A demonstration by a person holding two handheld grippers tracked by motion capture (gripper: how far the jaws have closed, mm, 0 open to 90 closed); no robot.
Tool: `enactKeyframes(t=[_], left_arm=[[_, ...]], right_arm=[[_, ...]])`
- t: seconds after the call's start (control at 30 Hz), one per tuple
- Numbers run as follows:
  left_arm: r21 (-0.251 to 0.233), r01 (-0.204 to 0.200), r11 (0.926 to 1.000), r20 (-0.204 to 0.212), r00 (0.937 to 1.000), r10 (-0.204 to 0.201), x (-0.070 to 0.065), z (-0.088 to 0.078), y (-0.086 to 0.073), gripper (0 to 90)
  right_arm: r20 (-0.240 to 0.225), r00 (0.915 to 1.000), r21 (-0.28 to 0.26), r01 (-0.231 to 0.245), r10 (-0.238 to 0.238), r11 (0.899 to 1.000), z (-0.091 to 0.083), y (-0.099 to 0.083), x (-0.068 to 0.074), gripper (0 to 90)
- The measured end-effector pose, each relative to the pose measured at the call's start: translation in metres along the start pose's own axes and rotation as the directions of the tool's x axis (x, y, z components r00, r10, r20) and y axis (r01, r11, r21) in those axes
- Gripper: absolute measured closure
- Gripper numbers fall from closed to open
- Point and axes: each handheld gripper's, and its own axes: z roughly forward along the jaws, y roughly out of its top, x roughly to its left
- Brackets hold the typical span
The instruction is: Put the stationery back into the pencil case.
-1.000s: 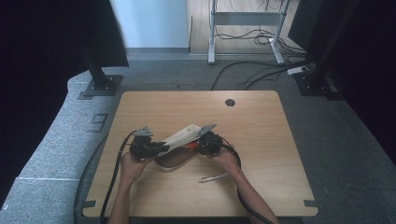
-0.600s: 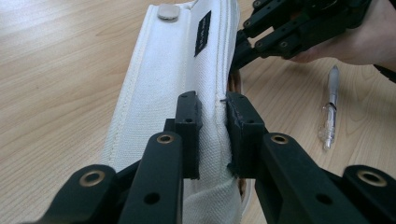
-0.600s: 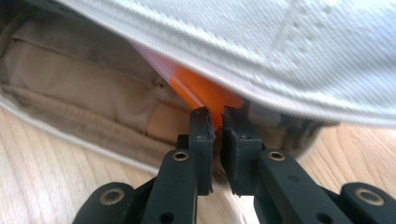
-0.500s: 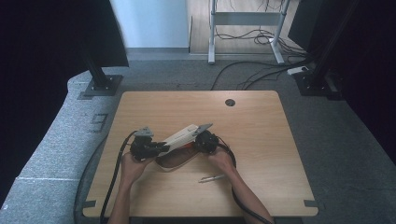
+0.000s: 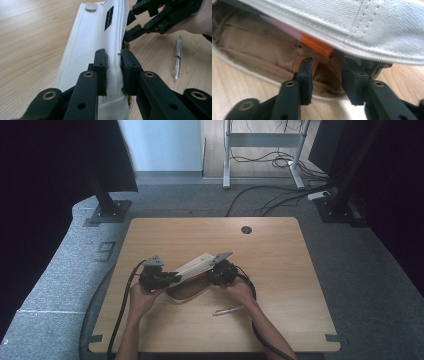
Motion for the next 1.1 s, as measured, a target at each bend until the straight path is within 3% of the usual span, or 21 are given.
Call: enactKeyframes(t=[0.1,0.33,0.77,1.1], left_arm=[[-0.001,0.003,1.0000,-0.001,1.0000,-0.003,0.000,0.000,0.000,76.4],[-0.002,0.006,1.0000,0.000,1.0000,-0.006,0.000,0.000,-0.001,76.5],[-0.004,0.019,0.9998,0.007,0.9998,-0.019,0.001,-0.001,-0.001,76.6],[-0.005,0.029,0.9996,0.017,0.9995,-0.029,0.002,-0.001,-0.002,76.7]], right_arm=[[-0.018,0.9998,-0.005,0.002,-0.002,1.000,-0.006,-0.001,0.001,50.4],[-0.012,0.9997,0.004,0.023,-0.023,1.000,-0.019,-0.005,0.003,40.2],[-0.010,0.9993,-0.011,0.034,-0.035,0.999,-0.047,-0.016,0.004,38.4],[-0.026,0.9996,-0.023,0.007,-0.008,1.000,-0.064,-0.030,0.003,38.0]])
